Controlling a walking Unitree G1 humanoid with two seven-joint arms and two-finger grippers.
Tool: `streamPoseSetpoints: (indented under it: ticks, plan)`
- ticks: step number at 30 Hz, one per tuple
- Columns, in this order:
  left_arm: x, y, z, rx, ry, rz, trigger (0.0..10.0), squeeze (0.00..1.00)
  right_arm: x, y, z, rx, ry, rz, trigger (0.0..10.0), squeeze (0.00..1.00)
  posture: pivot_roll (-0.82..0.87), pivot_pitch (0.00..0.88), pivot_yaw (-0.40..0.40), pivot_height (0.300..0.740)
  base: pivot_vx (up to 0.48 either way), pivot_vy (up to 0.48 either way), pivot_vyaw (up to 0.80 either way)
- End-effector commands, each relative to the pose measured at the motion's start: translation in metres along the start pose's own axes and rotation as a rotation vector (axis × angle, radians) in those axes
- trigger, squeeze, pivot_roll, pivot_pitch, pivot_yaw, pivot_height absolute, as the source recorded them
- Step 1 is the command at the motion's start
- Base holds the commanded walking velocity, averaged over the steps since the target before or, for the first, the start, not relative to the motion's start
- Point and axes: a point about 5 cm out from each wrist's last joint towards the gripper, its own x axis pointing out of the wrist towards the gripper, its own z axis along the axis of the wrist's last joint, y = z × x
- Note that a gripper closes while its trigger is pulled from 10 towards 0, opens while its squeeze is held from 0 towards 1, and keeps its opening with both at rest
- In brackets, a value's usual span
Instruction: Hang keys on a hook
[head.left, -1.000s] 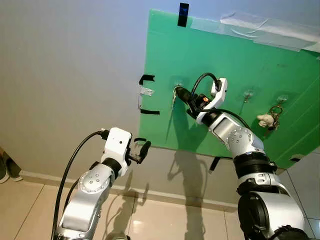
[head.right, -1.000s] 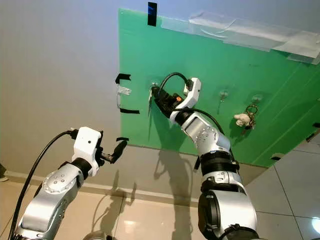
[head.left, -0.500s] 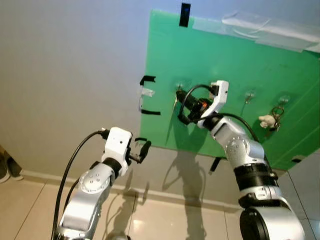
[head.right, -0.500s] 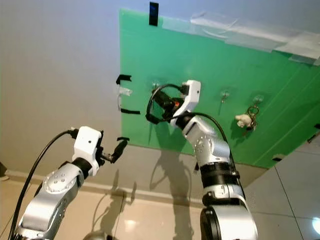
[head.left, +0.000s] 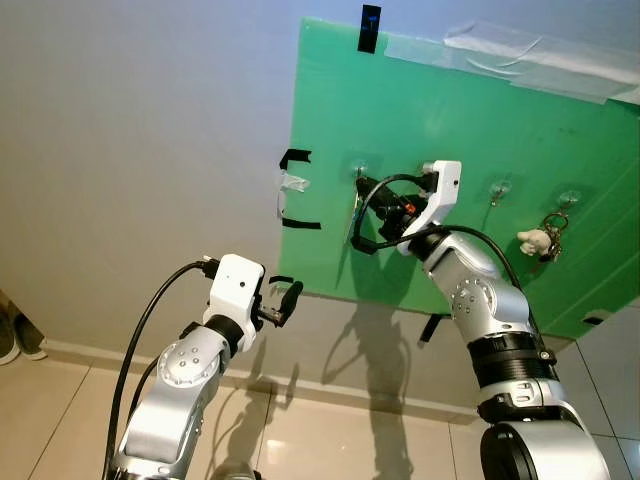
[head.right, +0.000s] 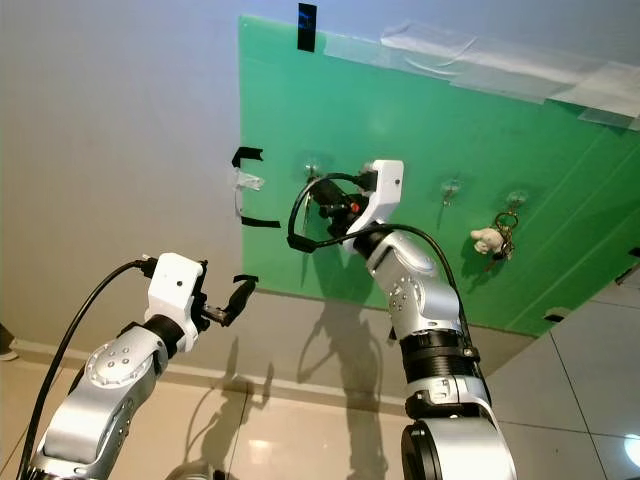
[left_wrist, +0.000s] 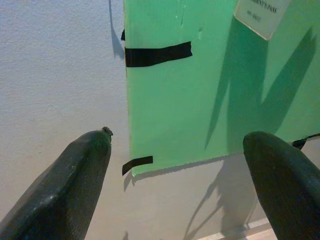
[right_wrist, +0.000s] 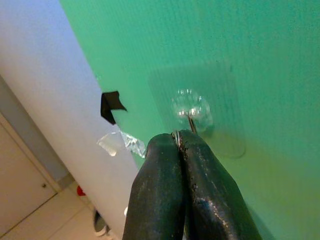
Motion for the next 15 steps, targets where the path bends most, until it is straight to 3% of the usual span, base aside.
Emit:
streamPoseSetpoints:
  ticks: [1,6,7,10,15]
  plan:
    - [0.001,-0.003,-0.002,0.008,0.006,-0.014,10.0,0.00,-0.003,-0.006,0.016,-0.055,-0.059,-0.040,10.0,0.00,0.14,0.000,-0.109,0.740,0.000,0.000,0.00]
    - [0.000,-0.002,-0.002,0.009,0.005,-0.011,10.0,0.00,-0.002,-0.011,0.015,0.081,-0.070,-0.058,10.0,0.00,0.15,0.000,-0.111,0.740,0.000,0.000,0.00]
    - [-0.001,-0.002,-0.002,0.010,0.005,-0.009,10.0,0.00,-0.003,-0.014,0.013,0.162,-0.070,-0.068,10.0,0.00,0.15,0.000,-0.113,0.740,0.000,0.000,0.00]
    - [-0.003,-0.002,-0.002,0.010,0.006,-0.006,10.0,0.00,-0.006,-0.018,0.008,0.267,-0.056,-0.071,10.0,0.00,0.15,0.000,-0.113,0.740,0.000,0.000,0.00]
    - [-0.004,-0.001,-0.001,0.011,0.007,-0.003,10.0,0.00,-0.010,-0.017,-0.001,0.306,-0.022,-0.044,10.0,0.00,0.15,0.000,-0.111,0.740,0.000,0.000,0.00]
